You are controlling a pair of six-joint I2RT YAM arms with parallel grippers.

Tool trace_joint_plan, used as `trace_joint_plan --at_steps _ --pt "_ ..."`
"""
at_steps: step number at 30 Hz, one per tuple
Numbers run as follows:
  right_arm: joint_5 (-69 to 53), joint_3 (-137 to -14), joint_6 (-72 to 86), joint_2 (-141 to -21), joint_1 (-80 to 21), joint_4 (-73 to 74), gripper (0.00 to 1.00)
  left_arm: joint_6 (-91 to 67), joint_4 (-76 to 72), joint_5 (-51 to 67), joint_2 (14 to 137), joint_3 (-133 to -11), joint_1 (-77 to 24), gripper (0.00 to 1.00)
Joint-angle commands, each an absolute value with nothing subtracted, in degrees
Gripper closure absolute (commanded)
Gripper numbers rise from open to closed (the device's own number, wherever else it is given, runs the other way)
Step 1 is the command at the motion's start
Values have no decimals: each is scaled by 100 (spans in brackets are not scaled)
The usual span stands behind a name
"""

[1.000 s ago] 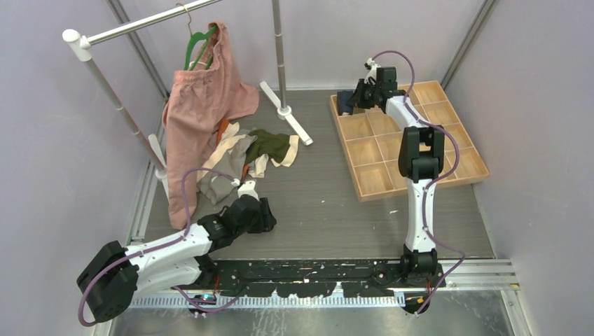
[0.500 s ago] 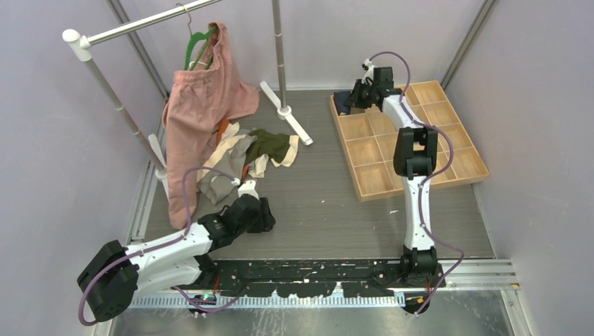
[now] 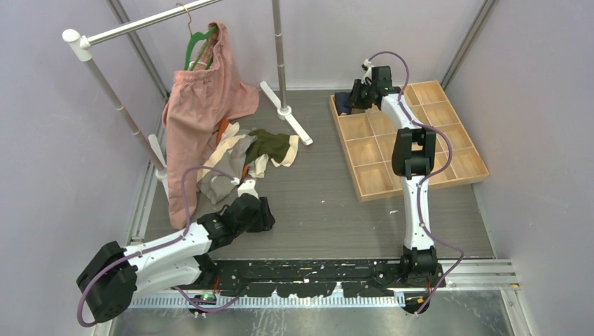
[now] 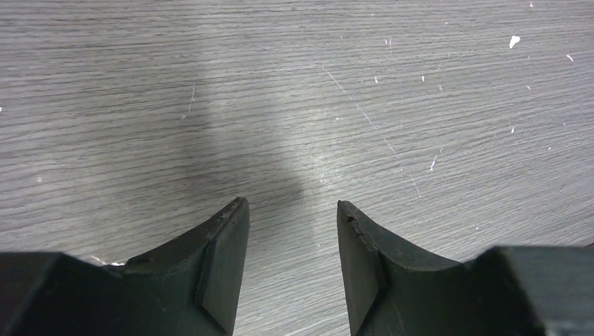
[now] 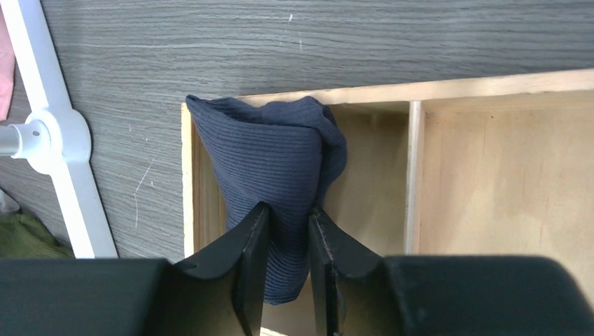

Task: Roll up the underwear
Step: Place the underwear in the storage box.

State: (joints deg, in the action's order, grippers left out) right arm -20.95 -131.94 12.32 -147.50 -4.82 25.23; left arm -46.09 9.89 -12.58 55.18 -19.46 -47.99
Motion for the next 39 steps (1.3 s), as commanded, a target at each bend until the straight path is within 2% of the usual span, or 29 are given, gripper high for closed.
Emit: trace_joint_plan --at_steps 1,5,21,31,35,39 --pt "-1762 -13341 1238 -14774 -472 2791 65 -4554 1055 -1449 5313 -2060 -4799 50" --pt "-1740 -13263 1326 -14658 -470 2685 55 -4527 1172 -1497 5251 -2100 -4799 50" --pt "-1020 -12336 1150 -13193 -470 2020 33 -4535 1103 -1543 5245 -2074 -4799 50" --pt "-845 -11680 1510 -12174 -470 1655 30 -4402 1353 -1699 5324 -2370 -4783 47" --pt "-586 -11021 2140 -11324 -472 1445 30 -4241 1703 -1919 5346 -2739 -4731 45" --pt "-563 -9858 2943 -10254 -468 866 29 -4030 2009 -2078 5345 -3169 -4555 40"
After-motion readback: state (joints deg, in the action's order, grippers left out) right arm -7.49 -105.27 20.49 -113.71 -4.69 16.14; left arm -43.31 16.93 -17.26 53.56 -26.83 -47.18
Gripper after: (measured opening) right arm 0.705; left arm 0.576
